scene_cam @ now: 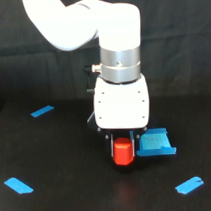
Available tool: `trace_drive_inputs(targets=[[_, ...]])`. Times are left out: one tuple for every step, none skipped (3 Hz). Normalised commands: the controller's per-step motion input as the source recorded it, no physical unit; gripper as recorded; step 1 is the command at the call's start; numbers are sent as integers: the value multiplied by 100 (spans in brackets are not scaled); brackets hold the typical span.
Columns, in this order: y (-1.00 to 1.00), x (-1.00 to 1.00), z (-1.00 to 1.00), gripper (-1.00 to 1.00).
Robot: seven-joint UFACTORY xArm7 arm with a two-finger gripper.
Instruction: Pick up the red object from the table
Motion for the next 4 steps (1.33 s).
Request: trace_drive_inputs(targets=[[8,-19,92,-100],[0,-8,97,-97],[17,1,96,-100],[-4,8,93,-100]])
